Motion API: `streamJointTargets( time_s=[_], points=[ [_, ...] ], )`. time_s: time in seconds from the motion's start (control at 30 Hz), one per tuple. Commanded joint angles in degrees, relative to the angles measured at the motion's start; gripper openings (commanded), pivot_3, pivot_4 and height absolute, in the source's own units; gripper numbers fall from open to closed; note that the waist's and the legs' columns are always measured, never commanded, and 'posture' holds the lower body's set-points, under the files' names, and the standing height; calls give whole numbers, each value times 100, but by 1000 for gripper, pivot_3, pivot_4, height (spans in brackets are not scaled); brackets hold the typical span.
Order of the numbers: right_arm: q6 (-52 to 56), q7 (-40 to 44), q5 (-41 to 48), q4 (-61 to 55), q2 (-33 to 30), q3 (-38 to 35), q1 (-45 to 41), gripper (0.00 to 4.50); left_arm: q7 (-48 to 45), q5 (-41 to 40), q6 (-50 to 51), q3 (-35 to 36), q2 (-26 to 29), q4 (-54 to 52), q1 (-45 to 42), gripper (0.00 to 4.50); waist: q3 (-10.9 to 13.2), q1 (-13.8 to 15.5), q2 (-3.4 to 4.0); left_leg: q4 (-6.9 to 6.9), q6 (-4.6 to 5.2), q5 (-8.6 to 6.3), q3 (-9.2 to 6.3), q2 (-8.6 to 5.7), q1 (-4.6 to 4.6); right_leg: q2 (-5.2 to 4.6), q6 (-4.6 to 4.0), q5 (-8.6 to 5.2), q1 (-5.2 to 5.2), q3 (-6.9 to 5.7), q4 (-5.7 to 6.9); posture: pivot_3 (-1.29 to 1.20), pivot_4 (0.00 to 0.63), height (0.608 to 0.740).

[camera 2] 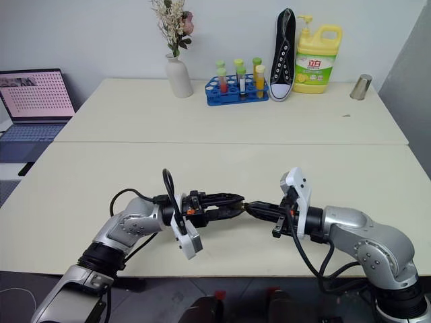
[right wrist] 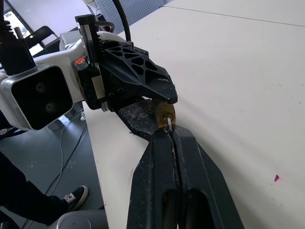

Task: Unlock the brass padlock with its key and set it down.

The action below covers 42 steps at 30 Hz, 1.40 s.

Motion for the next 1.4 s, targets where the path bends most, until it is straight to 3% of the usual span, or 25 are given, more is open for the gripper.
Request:
streamJointTargets(
  time_s=[0.03, 0.3, 0.4, 0.6, 0.8, 1.03, 1.13, 1.4],
  points=[
    [100, 55, 422, -146, -19, -131, -148, 0, 99, 19, 5, -103, 27, -232, -6, 987, 0, 0, 0, 0, 0, 0, 0, 0, 0, 0, 0, 0, 0, 0, 0, 0, 150, 740],
    [1067, -413, 1854, 412, -81, -573, -438, 0, 190, 235, -137, -200, 130, -184, -3, 987, 0, -2, 0, -1, 0, 0, 0, 1, 0, 1, 0, 0, 0, 0, 0, 0, 150, 740],
    [1607, -1052, 3222, 1143, -218, -664, -652, 0, 328, 491, -210, -157, 135, -155, -37, 987, 0, -4, 0, 0, 0, 0, 4, 1, -1, 0, -1, 0, 0, 4, 0, 0, 150, 740],
    [1731, -2178, 4615, 1989, -440, -312, -1052, 0, 598, 857, -233, -162, 166, -111, -44, 987, 0, -13, 0, 0, 1, 0, 5, 2, -1, 0, -1, 0, 0, 4, 2, 0, 150, 740],
    [1607, -2783, 5249, 2237, -575, 20, -1206, 0, 837, 1055, -196, -180, 208, -158, -6, 987, 0, -10, 0, 0, 1, 0, 4, 4, -4, 0, -1, 0, -1, 5, 3, 0, 150, 740],
    [1512, -2721, 5022, 2030, -586, 124, -1254, 0, 936, 1012, -130, -222, 238, -187, 37, 987, 0, -10, 0, 0, 2, 0, 2, 6, -4, 0, -1, 0, -1, 4, 3, 0, 150, 740],
    [1397, -2077, 4057, 1484, -667, 169, -1225, 578, 976, 935, -105, -231, 222, -194, 19, 987, 0, -10, 1, 0, 2, 0, 2, 5, -4, 0, -1, 0, -1, 4, 3, 0, 150, 740],
    [357, -140, 1369, 620, -1426, 633, -957, 3633, 1031, 825, -19, -272, 190, -270, 1, 987, 0, -7, 1, 0, 2, 0, 1, 0, -4, 0, 1, 0, -4, -2, 1, 0, 150, 740]
  ],
)
